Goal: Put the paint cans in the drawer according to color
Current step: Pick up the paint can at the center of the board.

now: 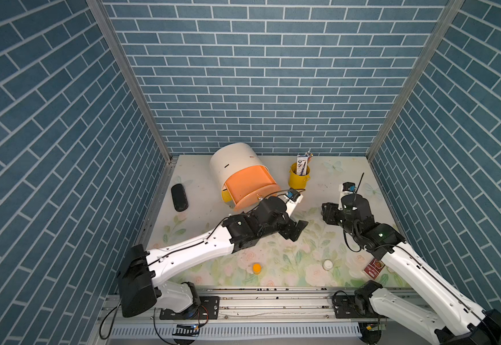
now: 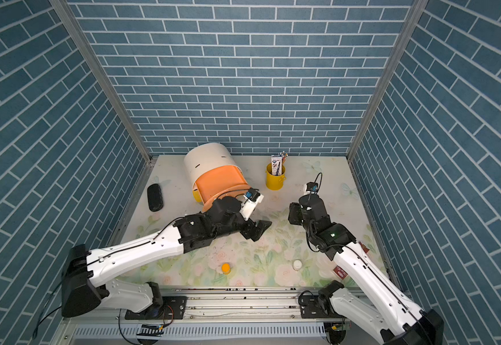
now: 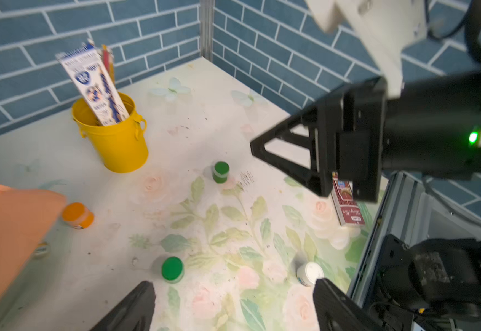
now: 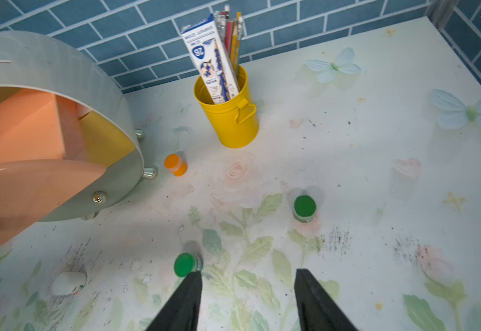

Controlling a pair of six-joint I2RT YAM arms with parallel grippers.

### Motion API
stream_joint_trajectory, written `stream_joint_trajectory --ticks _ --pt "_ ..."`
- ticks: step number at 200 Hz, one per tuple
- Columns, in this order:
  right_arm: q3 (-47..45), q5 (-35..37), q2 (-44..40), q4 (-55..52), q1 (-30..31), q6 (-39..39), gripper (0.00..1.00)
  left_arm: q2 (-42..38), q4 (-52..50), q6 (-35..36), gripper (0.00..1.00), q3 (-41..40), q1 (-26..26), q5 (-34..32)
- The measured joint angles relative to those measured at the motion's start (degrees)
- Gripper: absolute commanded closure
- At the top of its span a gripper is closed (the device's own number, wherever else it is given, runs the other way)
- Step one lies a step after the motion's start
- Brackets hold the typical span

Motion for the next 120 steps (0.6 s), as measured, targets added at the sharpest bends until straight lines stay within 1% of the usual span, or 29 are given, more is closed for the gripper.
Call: stream_joint_trajectory --ticks 44,73,90,120 --pt "-3.6 -2.3 -3.4 -1.0 -8.9 0.1 0.44 9.8 5.2 0.3 0.13 -0.5 -7.6 -1.0" --pt "-5.5 -3.5 -5.4 -0.8 -12.7 0.4 0.44 15.7 7.9 1.1 0.14 -0.1 -10.9 -0.8" --pt "-6.8 -4.0 -6.8 -0.2 -14.6 0.6 0.44 19.5 9.0 1.8 0.16 1.0 -12.7 -0.4" --pt "-7.8 -5.5 -7.1 0.7 -17.4 0.6 0.44 24.3 11.5 3.0 0.17 2.5 -14.6 0.2"
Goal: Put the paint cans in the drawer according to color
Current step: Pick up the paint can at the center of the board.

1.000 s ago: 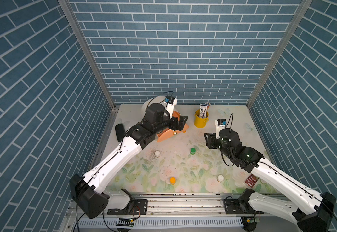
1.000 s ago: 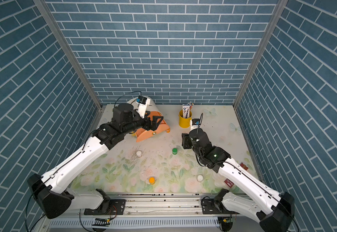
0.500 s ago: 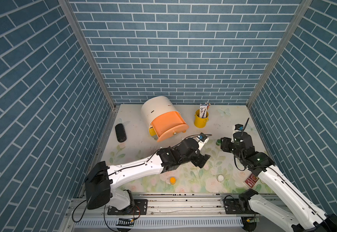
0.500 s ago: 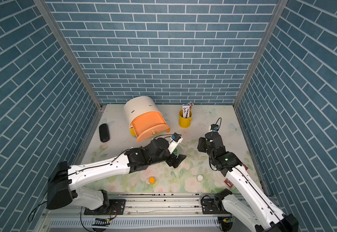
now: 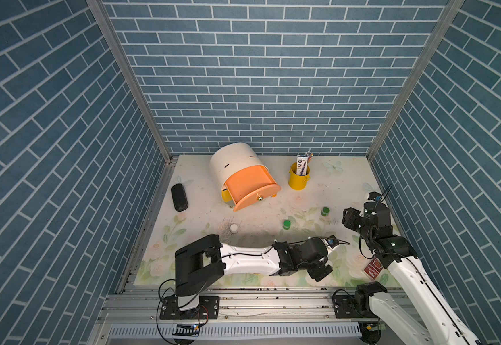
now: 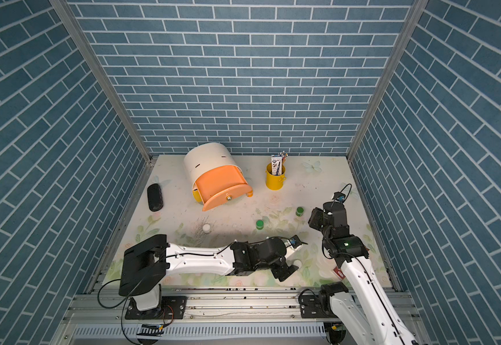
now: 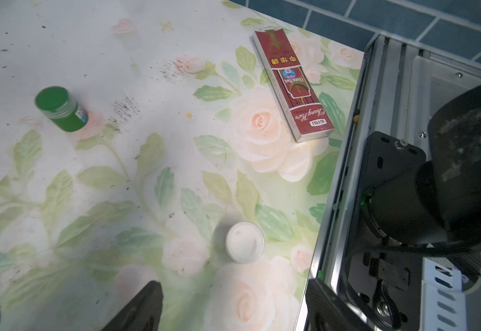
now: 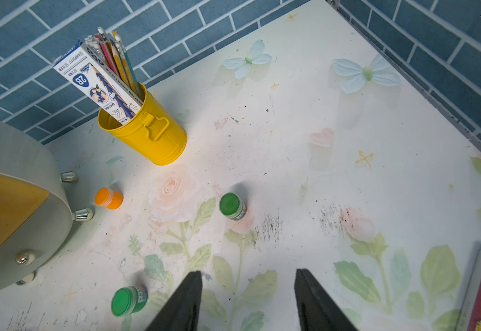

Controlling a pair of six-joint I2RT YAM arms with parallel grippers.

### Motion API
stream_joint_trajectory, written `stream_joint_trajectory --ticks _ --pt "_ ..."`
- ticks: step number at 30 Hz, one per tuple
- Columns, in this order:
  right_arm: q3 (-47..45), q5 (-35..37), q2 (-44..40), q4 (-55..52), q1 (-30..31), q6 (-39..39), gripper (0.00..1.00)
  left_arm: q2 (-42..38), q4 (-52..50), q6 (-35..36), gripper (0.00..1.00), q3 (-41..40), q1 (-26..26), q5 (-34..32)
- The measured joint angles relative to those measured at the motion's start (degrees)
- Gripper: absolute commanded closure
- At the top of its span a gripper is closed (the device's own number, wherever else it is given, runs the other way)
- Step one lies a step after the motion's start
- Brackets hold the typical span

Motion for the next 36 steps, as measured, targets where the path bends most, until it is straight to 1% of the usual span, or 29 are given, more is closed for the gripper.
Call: stream_joint_trajectory --ticks 6,13,25,32,36 --pt "-1.4 -2.1 -0.1 1.3 -2.5 0.0 0.42 3.9 2.3 1.7 0.18 0.9 -0.5 2.1" --pt "-4.4 -5.0 -0.3 2.3 -3.9 -0.1 0.42 7.0 3.4 3.5 0.18 1.7 -0.5 2.4" --pt "-4.9 -7.7 -1.3 3.0 -4.3 -0.5 0.42 10.5 5.4 6.0 0.34 3.7 -0.5 2.3" --pt "-5.1 -7.9 -2.3 3.0 -4.3 -0.7 0.42 12.1 6.1 6.0 0.39 4.2 -0.5 1.6" --pt "-5.2 -7.9 -2.9 3.0 -4.5 -0.8 0.42 12.2 6.6 6.0 0.47 4.3 -0.5 0.8"
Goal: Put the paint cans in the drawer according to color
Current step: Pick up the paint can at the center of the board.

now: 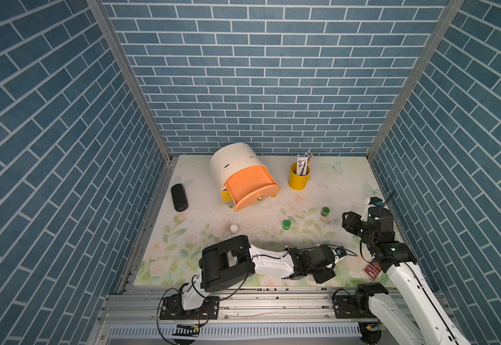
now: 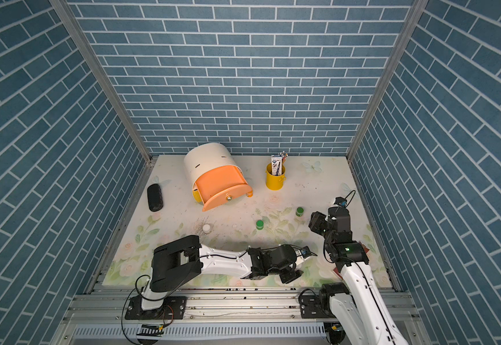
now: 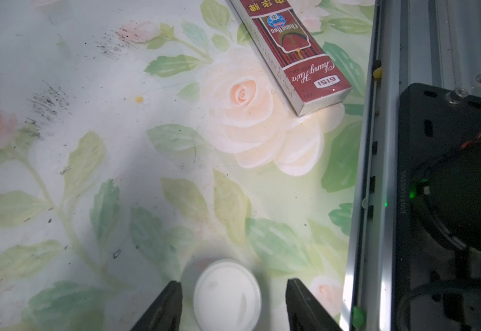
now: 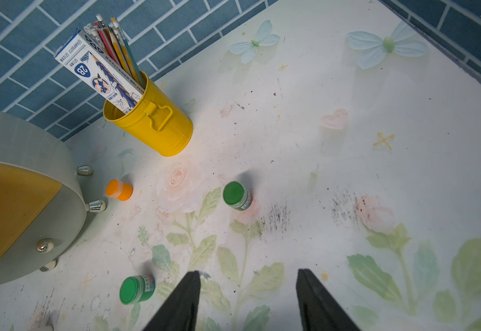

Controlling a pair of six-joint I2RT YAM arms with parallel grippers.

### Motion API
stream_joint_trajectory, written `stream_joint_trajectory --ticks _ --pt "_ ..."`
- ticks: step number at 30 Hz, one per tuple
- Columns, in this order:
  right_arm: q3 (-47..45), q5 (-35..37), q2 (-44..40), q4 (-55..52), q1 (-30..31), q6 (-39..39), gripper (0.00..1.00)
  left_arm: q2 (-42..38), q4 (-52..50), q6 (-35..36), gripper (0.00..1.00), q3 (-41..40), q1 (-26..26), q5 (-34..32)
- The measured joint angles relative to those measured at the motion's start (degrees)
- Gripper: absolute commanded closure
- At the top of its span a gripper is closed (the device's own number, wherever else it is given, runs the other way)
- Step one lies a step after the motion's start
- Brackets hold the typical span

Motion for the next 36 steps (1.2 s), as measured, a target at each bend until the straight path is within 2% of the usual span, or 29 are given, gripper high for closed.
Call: stream_joint_trajectory --ticks 8,11,15,18,22,30,36 --pt "0.0 0.0 -0.8 -0.1 -0.1 -0.2 0.42 0.6 0.9 -0.1 0.62 0.3 0.0 -0.2" --pt "0.0 0.0 -0.9 -0.1 -0.1 -0.4 0.42 0.9 1.0 0.0 0.61 0.6 0.0 -0.2" --pt "0.0 0.0 -0.9 -0.1 -0.1 -0.5 0.42 1.2 1.7 -0.3 0.49 0.7 0.1 -0.2" --pt "0.0 0.0 -0.9 -0.2 -0.1 -0.5 0.42 1.5 1.7 -0.5 0.49 0.7 0.1 -0.2" --pt "0.0 0.0 -0.9 -0.2 -0.1 -0.6 0.42 1.5 1.8 -0.7 0.60 0.7 0.2 -0.2" --pt "0.0 -0.1 -0.9 -0.8 -0.1 -1.1 0.42 1.5 2.3 -0.9 0.72 0.7 0.2 -0.4" --pt "0.4 -0.4 -0.9 -1.6 -0.1 -2.1 0.42 1.2 2.8 -0.9 0.76 -0.1 0.2 -1.3"
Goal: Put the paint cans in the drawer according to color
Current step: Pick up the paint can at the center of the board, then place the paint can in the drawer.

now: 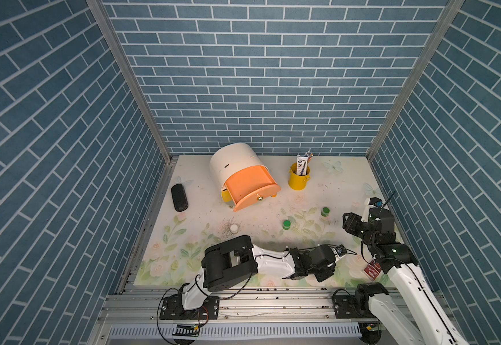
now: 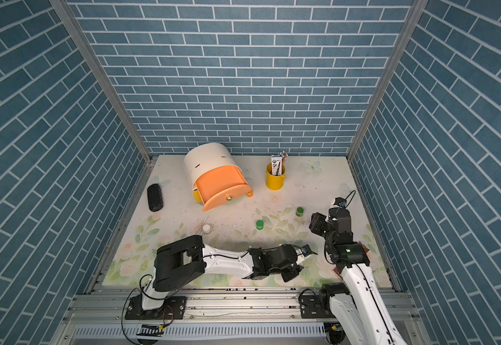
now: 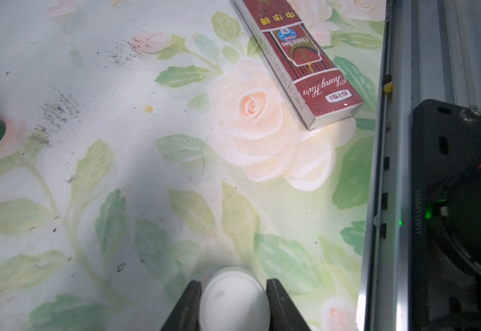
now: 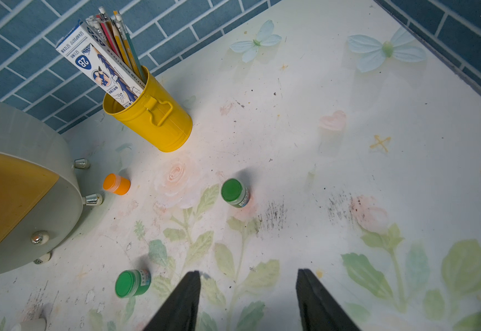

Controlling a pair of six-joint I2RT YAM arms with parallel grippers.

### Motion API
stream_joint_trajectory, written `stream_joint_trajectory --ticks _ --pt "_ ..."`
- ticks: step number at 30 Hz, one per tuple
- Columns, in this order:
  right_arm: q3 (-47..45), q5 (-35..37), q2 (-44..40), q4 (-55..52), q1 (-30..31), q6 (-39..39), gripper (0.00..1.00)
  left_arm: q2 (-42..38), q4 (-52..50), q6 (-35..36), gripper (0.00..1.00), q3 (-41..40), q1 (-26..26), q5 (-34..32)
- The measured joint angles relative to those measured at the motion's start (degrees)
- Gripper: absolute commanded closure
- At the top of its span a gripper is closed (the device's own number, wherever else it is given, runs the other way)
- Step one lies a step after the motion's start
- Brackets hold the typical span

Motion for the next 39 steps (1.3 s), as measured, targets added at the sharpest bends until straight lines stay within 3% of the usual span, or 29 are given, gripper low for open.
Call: stream_joint_trajectory --ticks 17,20,30,33,39 --pt "0.5 -6.6 -2.2 -0.4 0.0 -2.8 0.43 -15.9 -6.1 0.7 0.86 -2.7 4.5 -3.4" --pt "0.5 -9.2 -2.6 0.4 0.0 -3.0 0.43 -19.7 -10.3 0.7 0.89 -1.1 7.3 -3.6" --pt "-1.0 -14.2 -3.3 3.1 0.0 -3.0 0.43 -26.1 -24.4 1.1 0.90 15.5 17.4 -7.6" --pt "-1.4 -14.9 -3.3 3.3 0.0 -2.8 0.43 -27.5 -26.5 1.0 0.96 17.9 20.5 -9.6" --pt "-1.6 -16.2 -2.7 4.3 0.7 -2.2 0.43 -27.7 -30.7 -0.5 0.96 21.6 28.7 -13.7"
